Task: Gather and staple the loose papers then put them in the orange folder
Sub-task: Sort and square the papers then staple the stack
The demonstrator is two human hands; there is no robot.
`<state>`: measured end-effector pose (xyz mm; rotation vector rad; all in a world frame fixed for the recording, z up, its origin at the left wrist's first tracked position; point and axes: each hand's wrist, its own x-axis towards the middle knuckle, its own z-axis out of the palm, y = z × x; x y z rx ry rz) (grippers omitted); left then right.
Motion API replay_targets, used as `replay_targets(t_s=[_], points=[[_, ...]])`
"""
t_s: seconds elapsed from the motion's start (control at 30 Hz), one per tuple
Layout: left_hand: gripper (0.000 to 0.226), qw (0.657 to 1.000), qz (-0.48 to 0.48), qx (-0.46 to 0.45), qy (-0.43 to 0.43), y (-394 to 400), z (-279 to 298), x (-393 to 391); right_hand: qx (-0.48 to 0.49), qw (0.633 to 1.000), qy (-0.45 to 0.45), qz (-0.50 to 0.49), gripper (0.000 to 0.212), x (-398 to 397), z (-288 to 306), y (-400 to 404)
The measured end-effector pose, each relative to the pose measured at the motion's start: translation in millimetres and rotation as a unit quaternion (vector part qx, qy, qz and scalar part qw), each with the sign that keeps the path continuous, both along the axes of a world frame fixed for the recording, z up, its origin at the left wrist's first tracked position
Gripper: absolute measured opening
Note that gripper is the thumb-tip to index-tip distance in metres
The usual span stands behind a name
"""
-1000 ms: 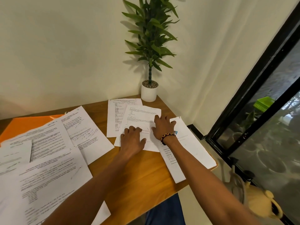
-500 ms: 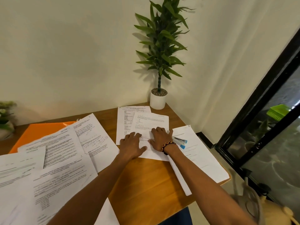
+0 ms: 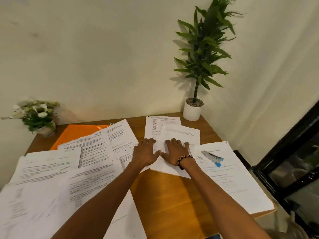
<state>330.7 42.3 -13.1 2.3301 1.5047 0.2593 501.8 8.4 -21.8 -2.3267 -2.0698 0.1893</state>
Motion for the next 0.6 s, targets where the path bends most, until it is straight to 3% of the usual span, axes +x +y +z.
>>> replay_targets(t_s=[0.2, 0.3, 0.47, 0.53, 0.6], points=[[0.075, 0.997, -0.053, -0.018, 0.056, 4.8, -3.8, -2.3, 0.095, 0.990, 0.104, -0.003, 0.029, 1.0, 15.7, 5.8], [0.082, 0.991, -0.078, -0.023, 0.108, 2.6, -7.4, -1.4, 0.075, 0.994, 0.071, -0.034, 0.040, 16.4, 17.3, 13.7], [0.091, 0.990, -0.077, -0.013, 0.114, 12.6, -3.2, -1.8, -0.041, 0.999, 0.004, -0.005, 0.054, 17.8, 1.4, 14.5], [0.098, 0.985, -0.096, -0.024, 0.142, 17.0, -2.5, -1.8, -0.014, 1.000, 0.028, 0.007, 0.051, 17.6, -0.4, 14.7], [0.099, 0.978, -0.113, -0.043, 0.171, 20.1, 0.3, -0.1, 0.044, 0.994, 0.088, -0.048, 0.052, 22.8, 8.8, 17.5]])
